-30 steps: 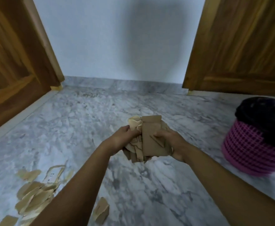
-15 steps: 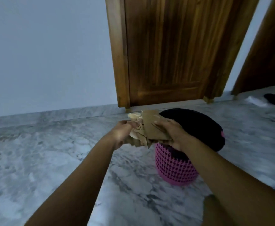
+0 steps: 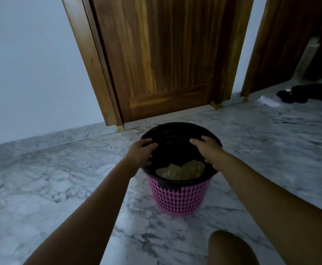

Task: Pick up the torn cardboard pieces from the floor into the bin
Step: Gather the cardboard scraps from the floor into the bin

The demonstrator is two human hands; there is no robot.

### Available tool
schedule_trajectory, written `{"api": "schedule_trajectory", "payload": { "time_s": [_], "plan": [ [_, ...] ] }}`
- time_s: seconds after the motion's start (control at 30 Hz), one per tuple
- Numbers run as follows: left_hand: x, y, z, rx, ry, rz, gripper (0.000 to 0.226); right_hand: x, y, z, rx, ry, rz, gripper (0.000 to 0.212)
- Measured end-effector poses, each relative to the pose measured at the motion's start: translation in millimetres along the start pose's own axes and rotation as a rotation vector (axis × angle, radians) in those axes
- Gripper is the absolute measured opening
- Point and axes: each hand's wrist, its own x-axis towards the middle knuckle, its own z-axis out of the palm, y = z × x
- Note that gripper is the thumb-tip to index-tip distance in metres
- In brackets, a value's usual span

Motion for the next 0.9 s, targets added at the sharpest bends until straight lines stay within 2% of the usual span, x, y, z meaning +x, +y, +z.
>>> {"api": "schedule_trajectory", "payload": {
  "time_s": [0.1,0.2,0.33,0.43,0.5,0.63,0.9],
  "plan": [
    [-8,0,-12,-0.004,0.004,-0.021,0.035,-6,-3,7,-0.011,-0.046,-0.011,0.073],
    [-18,3,-34,0.033,0.006,-0.009,0.031,-17,-17,28,-0.101,-0.114,-0.036,0.057],
    [-45,-1,-89,0.063,0.041,0.012,0.035,-47,-47,86,-0.203,-0.261,-0.133,0.036],
    [-75,-20,-147,0.058,0.128,-0.003,0.035,-77,-64,148,-0.276,-0.361,-0.219,0.010],
    [-102,-42,-195,0.058,0.210,-0.025,0.035,-98,-70,197,-0.327,-0.446,-0.278,0.013],
    [-177,-98,-293,0.051,0.364,-0.121,0.032,-152,-70,303,-0.436,-0.645,-0.339,0.036],
    [-355,-212,-453,0.009,0.582,-0.310,0.037,-297,-37,491,-0.600,-0.940,-0.445,0.032]
  ]
}}
